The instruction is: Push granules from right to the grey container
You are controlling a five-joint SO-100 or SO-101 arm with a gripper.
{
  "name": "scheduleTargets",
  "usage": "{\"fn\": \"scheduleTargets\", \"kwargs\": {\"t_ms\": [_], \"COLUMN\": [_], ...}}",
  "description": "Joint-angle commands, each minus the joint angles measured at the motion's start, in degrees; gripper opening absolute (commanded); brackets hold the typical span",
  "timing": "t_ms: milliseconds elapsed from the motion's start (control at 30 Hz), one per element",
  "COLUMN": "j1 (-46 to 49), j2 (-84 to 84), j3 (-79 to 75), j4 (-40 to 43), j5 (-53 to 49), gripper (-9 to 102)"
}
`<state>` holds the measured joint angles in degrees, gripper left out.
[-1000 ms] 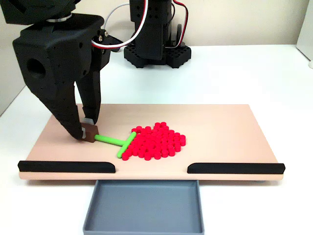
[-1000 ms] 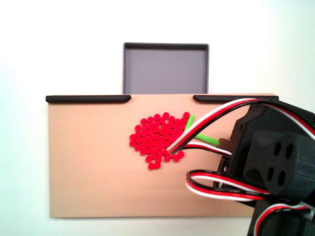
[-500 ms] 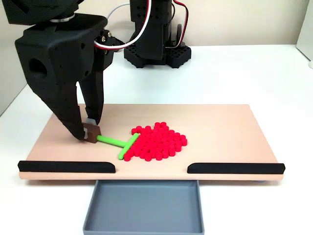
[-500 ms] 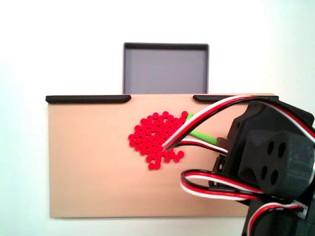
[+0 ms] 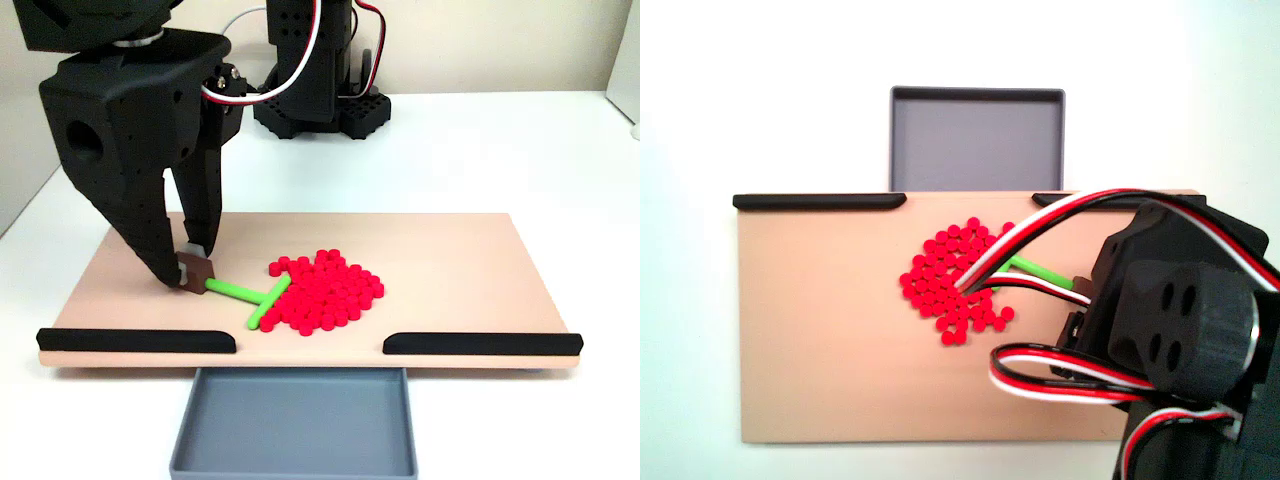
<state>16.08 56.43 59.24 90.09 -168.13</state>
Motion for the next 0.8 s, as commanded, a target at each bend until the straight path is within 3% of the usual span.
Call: {"fn": "scheduleTargets", "kwargs": {"t_ms": [0, 767], "j1": [-0.53, -1.49], "j2": [1.41, 1.23], "j3": [-1.93, -1.93], "j4": [-0.18, -0.18], "j5": [1.05, 6.06], "gripper": [0, 0]}}
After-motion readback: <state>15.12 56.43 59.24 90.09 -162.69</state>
